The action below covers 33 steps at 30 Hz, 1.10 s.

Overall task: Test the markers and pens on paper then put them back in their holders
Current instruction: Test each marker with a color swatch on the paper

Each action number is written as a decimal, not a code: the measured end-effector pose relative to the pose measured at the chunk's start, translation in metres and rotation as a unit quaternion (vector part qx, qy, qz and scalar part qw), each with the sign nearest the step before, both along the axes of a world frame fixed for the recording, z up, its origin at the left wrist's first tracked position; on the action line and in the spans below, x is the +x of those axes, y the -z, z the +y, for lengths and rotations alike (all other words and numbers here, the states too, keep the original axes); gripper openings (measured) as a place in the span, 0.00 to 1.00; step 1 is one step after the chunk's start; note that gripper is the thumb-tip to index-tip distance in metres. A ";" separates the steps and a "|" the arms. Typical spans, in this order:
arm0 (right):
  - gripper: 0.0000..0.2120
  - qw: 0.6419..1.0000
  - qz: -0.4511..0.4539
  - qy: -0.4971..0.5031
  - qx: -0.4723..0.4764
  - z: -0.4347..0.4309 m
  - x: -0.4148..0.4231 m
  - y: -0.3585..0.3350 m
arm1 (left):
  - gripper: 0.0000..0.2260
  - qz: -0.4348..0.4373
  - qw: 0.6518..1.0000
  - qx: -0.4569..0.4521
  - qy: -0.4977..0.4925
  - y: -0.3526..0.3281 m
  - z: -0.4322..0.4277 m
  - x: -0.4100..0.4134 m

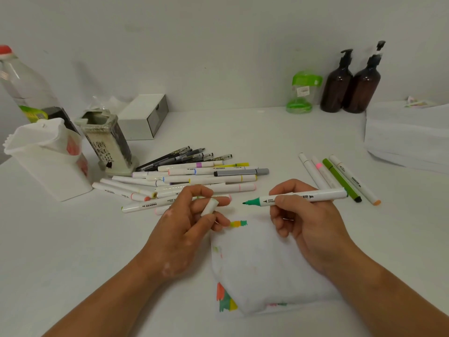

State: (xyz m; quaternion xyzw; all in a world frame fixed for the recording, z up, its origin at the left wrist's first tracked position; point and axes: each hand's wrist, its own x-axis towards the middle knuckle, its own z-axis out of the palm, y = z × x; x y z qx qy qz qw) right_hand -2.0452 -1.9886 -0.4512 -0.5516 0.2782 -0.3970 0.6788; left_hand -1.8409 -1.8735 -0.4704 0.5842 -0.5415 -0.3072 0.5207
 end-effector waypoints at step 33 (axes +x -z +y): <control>0.28 0.977 -0.015 -0.214 -0.011 -0.008 -0.018 -0.012 | 0.08 -0.105 0.994 -0.030 -0.028 -0.009 -0.001 0.002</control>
